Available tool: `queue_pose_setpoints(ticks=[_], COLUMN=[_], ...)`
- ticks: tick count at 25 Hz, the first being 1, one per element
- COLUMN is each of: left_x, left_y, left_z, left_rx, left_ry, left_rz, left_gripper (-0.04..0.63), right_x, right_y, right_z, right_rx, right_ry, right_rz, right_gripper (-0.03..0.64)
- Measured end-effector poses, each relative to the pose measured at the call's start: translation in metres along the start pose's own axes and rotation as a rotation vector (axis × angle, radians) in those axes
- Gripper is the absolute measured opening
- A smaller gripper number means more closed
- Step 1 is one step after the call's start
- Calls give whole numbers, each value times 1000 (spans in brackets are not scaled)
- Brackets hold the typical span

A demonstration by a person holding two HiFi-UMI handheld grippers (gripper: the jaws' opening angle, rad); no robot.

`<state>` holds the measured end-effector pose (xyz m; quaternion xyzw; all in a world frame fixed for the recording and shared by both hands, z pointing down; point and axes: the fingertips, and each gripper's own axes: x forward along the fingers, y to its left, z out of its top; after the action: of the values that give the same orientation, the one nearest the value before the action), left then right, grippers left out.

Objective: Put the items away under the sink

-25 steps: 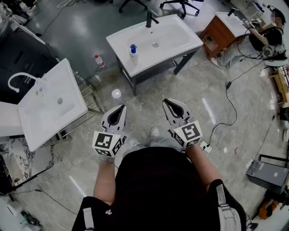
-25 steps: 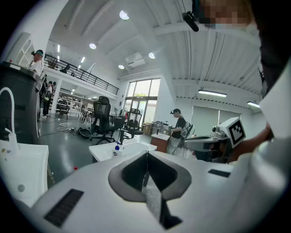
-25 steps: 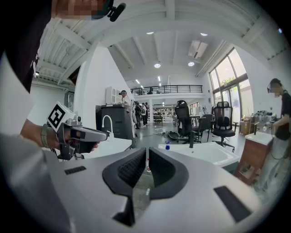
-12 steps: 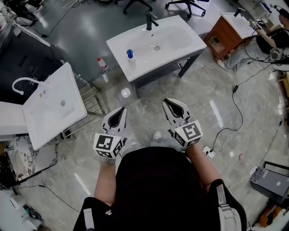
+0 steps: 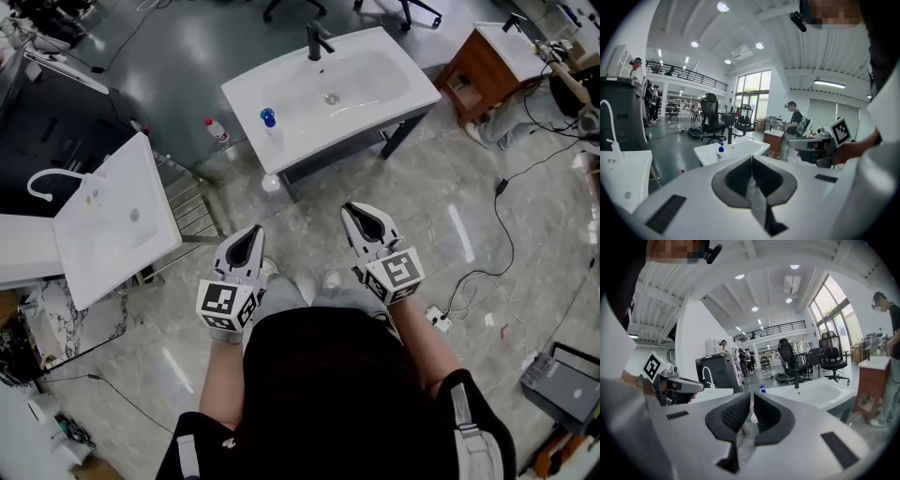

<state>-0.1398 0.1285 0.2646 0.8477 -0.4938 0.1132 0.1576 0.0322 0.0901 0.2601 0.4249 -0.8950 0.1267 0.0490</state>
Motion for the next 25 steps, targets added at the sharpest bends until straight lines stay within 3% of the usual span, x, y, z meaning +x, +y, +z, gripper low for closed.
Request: queue_pose_setpoints(ticks=[6, 17, 25], left_x=[23, 42, 39], left_y=[37, 132, 182], left_z=[1, 15, 11], left_rx=[7, 28, 36], left_ry=[24, 50, 63], left_rz=[-67, -240, -306], left_gripper=[23, 23, 23], right_x=[40, 120, 156], right_y=[-3, 23, 36], right_z=[-2, -1, -17], right_rx=[7, 17, 19], right_ry=[27, 47, 89], right_rz=[-48, -214, -313], right_gripper=[43, 44, 44])
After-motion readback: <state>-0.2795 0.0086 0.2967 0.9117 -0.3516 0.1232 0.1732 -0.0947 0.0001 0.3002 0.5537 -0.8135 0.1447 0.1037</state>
